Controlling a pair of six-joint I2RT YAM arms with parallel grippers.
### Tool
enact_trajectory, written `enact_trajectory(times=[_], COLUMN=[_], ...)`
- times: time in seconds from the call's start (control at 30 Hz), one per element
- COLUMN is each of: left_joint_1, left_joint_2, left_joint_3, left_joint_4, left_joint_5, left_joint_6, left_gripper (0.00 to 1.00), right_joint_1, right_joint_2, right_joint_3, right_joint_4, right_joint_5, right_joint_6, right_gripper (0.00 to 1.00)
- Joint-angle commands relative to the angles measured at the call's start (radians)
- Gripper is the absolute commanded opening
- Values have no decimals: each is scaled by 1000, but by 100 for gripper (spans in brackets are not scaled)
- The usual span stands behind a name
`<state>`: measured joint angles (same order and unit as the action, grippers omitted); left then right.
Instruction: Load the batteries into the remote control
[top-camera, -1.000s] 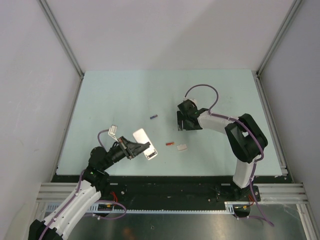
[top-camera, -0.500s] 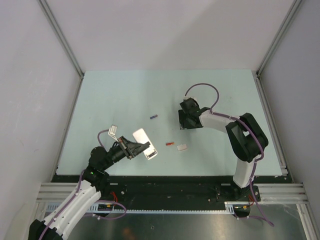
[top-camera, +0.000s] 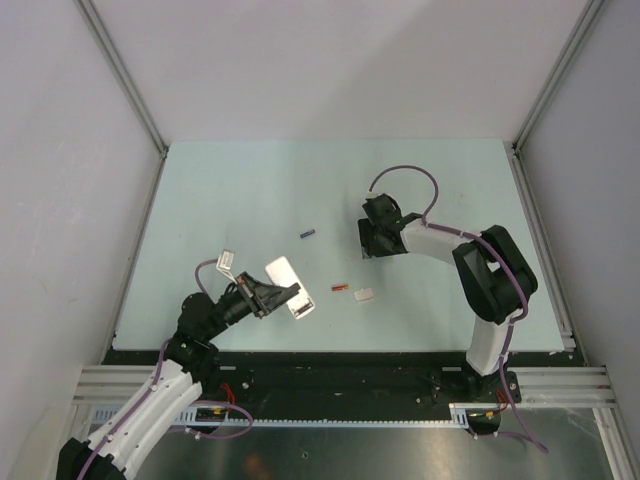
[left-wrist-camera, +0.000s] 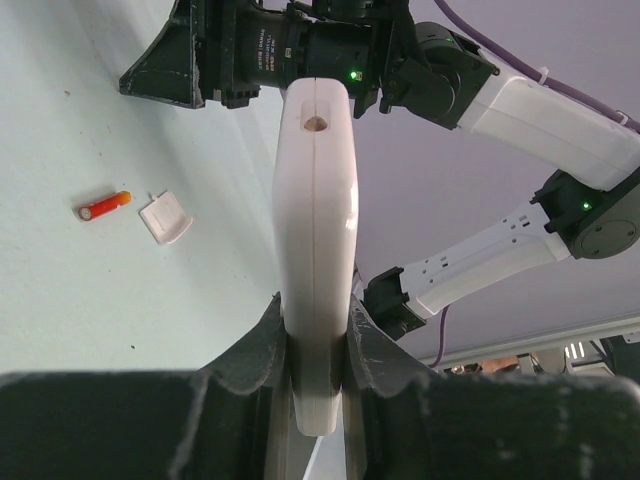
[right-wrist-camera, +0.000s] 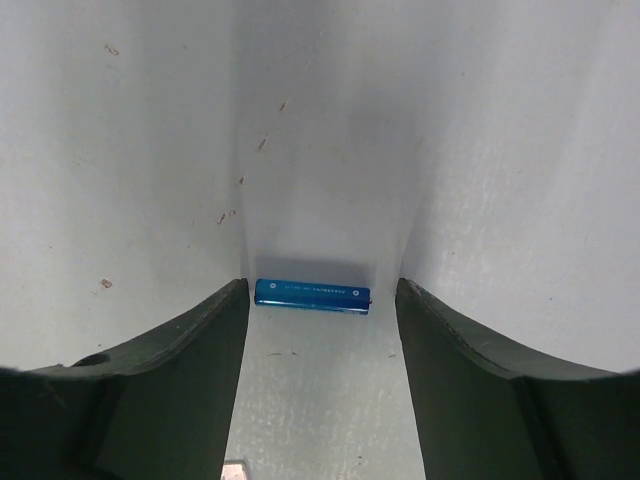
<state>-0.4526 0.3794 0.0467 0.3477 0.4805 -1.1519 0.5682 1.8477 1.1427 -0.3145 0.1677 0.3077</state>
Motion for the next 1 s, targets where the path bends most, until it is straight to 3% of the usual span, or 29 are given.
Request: enact_trajectory(times=[0.0, 0.13, 0.4, 0.6, 0.97], left_joint_1=[-6, -6, -6, -6, -6], left_joint_2=[-5, -10, -14, -5, 130], left_joint_3=[-39, -39, -68, -64, 28], left_joint_4=[27, 27, 25, 27, 30], left_joint_5=[-8, -5, -3, -10, -63], left_joint_6=[-9, -8, -9, -12, 8], left_gripper=[0, 0, 0, 0, 0], right_joint_1=[12, 16, 35, 39, 191], right_joint_2=[36, 38, 33, -21, -379], right_joint_3=[-11, -12, -14, -20, -20], right_joint_4=[-8, -11, -14, -21, -218], right_joint_5=[-25, -25, -16, 1, 85], right_joint_6=[-2, 5, 13, 25, 36], right_gripper=[63, 54, 48, 32, 30])
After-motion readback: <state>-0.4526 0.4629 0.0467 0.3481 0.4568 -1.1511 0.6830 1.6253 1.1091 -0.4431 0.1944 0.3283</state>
